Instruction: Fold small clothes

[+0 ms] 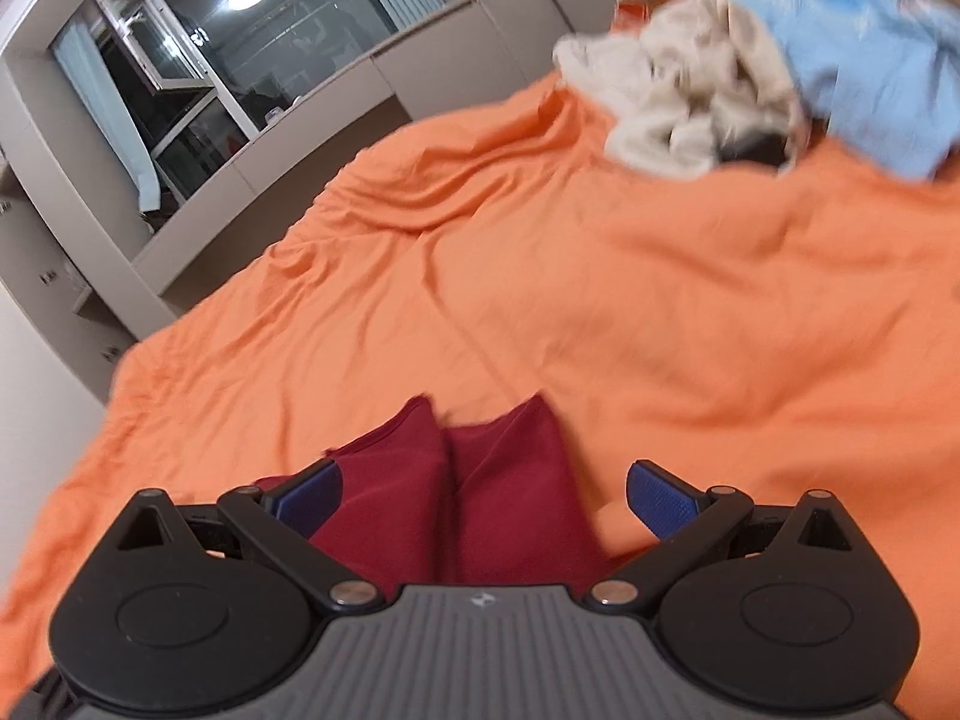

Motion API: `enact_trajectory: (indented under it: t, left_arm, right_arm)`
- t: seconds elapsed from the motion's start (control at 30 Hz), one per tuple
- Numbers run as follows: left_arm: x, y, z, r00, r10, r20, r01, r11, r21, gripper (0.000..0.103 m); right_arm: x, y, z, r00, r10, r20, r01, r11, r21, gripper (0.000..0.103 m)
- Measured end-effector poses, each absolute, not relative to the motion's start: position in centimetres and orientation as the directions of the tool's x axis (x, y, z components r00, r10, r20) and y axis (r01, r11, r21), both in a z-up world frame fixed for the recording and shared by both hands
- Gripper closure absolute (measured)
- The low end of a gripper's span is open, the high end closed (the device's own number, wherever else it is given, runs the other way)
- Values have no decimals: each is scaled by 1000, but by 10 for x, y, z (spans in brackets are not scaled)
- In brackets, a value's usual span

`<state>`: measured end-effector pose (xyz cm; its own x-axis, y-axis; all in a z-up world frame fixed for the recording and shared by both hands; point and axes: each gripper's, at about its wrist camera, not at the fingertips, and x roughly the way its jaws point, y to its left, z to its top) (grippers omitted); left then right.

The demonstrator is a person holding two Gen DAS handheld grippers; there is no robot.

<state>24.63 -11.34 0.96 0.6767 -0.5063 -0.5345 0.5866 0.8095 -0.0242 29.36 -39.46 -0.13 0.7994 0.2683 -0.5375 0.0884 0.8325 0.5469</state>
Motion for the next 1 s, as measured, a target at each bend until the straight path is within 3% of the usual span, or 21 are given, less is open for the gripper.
enact_trajectory:
  t: [0.27, 0.43, 0.5, 0.63, 0.77, 0.9, 0.97, 1.0]
  left_arm:
    - [227, -107, -2, 765, -453, -459, 560, 819, 126, 1]
    - [220, -105, -1, 785, -434, -441, 551, 816, 177, 1]
    - [220, -103, -1, 785, -437, -438, 551, 817, 172, 1]
    - [220, -102, 1, 785, -442, -435, 552, 817, 166, 10]
    - [219, -105, 2, 784, -449, -428, 562, 807, 182, 18]
    - [216, -110, 1, 775, -465, -428, 584, 786, 204, 38]
    - [216, -113, 0, 767, -475, -432, 598, 773, 212, 50]
    - [217, -115, -1, 763, -476, -438, 603, 768, 215, 58]
  right_arm:
    - [312, -388, -20, 742, 353, -570, 96, 785, 612, 0]
    - [319, -376, -15, 765, 369, -527, 30, 798, 603, 1]
    - [323, -370, -15, 765, 373, -526, 12, 807, 590, 8]
    - [331, -359, -16, 753, 369, -545, -23, 842, 539, 38]
    - [338, -351, -20, 724, 382, -574, -38, 854, 519, 55]
    - [336, -339, -17, 714, 380, -588, -78, 878, 472, 68]
    - [334, -336, -15, 718, 373, -588, -90, 887, 453, 85]
    - [333, -335, -14, 722, 370, -585, -95, 890, 445, 87]
